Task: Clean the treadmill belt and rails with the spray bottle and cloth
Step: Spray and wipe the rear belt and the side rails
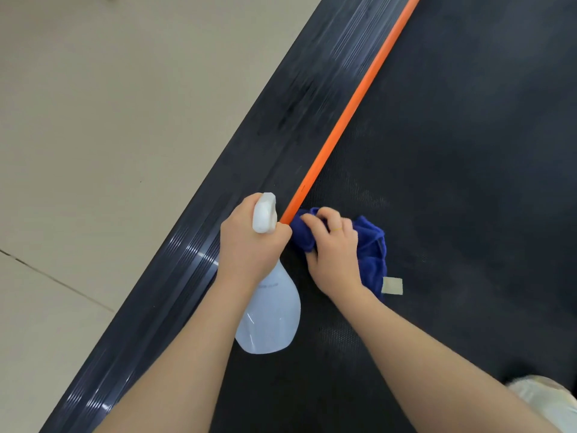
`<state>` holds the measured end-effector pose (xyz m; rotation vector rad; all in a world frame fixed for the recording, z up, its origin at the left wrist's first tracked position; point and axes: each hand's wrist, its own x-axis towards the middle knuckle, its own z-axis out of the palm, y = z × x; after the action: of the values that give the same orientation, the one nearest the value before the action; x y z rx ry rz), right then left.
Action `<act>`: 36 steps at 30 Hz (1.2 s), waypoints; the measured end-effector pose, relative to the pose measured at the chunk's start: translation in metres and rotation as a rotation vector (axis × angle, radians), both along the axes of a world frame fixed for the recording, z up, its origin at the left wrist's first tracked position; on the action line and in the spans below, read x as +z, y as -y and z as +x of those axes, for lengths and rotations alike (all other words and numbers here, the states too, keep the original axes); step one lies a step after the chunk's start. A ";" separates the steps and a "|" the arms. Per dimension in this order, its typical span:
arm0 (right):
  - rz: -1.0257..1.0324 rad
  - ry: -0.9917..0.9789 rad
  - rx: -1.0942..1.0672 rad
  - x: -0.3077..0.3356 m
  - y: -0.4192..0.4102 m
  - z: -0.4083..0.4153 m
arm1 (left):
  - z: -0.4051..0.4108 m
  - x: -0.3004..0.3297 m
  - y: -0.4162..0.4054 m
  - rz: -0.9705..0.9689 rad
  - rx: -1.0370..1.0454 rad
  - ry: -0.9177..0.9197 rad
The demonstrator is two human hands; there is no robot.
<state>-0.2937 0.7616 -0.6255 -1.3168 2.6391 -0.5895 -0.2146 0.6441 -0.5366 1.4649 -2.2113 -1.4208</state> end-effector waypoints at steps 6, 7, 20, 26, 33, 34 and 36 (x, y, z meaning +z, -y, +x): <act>0.115 -0.170 0.388 0.006 -0.030 -0.003 | 0.000 -0.001 0.000 0.013 -0.003 -0.024; 0.126 -0.185 0.465 0.007 -0.031 -0.006 | 0.000 -0.002 0.000 0.007 -0.002 -0.024; 0.075 0.047 0.117 0.011 0.006 -0.010 | -0.007 0.005 -0.003 0.012 -0.055 -0.016; 0.100 0.007 -0.329 0.012 0.028 -0.089 | -0.004 0.001 -0.003 0.069 -0.020 -0.013; 0.107 0.091 0.149 0.015 -0.013 -0.022 | -0.006 0.005 -0.004 0.020 -0.061 -0.003; 0.112 0.069 0.211 0.014 -0.015 -0.029 | -0.006 0.005 -0.004 0.012 -0.063 -0.004; 0.132 0.041 0.159 0.015 -0.004 -0.064 | -0.005 0.002 -0.003 0.007 -0.061 0.000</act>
<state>-0.3573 0.7653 -0.6106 -1.4406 2.4643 -0.4089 -0.2199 0.6474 -0.5344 1.4113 -2.2723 -1.4472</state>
